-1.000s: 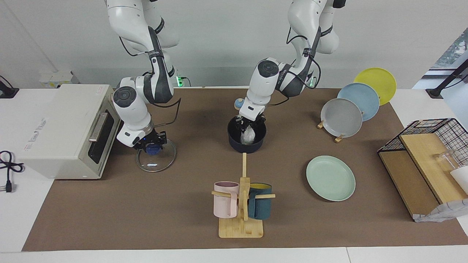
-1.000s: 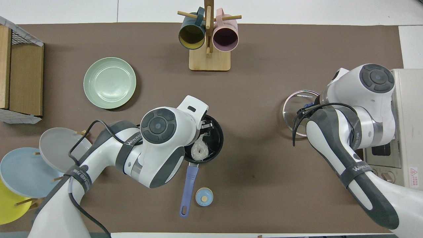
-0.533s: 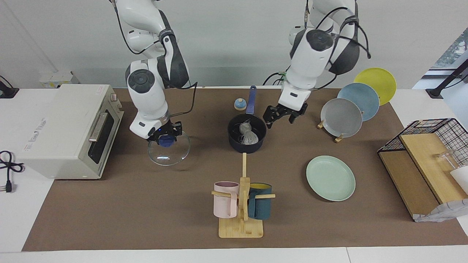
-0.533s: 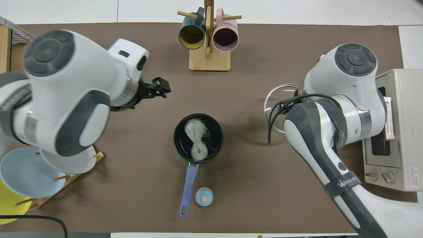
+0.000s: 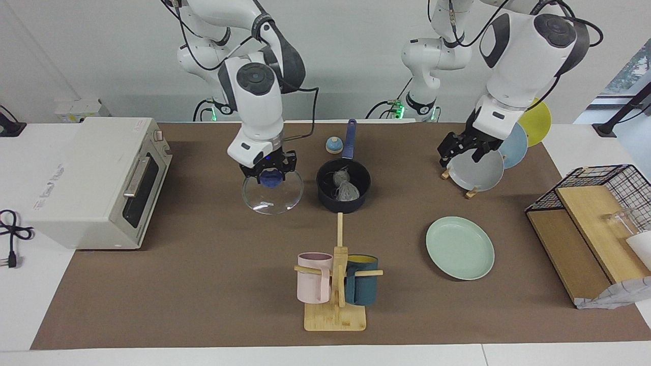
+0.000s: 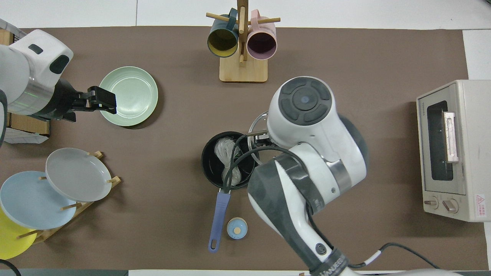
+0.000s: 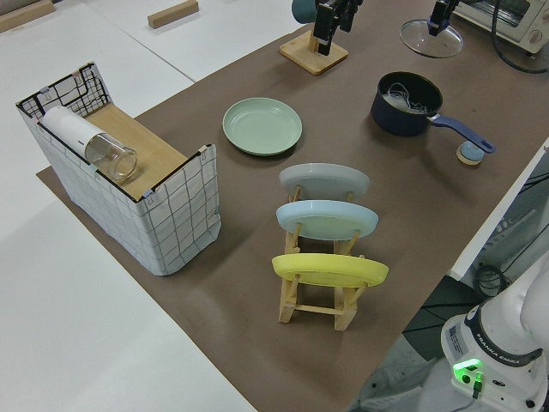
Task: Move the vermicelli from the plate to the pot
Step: 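Lower the glass lid onto the black pot with the right gripper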
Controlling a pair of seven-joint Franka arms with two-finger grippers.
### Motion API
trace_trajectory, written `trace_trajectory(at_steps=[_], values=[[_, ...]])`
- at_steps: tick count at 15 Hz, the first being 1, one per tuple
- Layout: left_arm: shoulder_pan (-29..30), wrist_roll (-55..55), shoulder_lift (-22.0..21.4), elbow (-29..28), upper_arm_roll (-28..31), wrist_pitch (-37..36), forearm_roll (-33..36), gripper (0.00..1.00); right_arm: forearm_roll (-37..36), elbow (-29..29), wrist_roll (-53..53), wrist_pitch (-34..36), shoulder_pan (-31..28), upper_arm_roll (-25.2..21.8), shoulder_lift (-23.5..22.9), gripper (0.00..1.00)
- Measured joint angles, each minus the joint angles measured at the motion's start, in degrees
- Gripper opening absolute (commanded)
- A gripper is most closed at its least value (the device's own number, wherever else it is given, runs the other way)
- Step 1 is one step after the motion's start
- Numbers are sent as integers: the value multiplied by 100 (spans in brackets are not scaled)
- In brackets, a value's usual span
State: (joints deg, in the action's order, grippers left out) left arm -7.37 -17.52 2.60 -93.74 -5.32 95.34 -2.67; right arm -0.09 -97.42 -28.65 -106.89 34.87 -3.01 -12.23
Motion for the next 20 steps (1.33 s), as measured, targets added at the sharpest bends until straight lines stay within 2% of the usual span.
trace_trajectory(at_steps=[7,13,20], values=[[-59,11,-458,-703,-91,-52,20,100,76,1,-1006,-481,737,0,-220,53],[-58,25,-648,-735,-90,-133,28,100,76,1,-1252,-718,983,-2,-492,53],[131,107,-658,-571,-100,-271,44,100,71,5,-1430,-950,1115,-12,-665,53]])
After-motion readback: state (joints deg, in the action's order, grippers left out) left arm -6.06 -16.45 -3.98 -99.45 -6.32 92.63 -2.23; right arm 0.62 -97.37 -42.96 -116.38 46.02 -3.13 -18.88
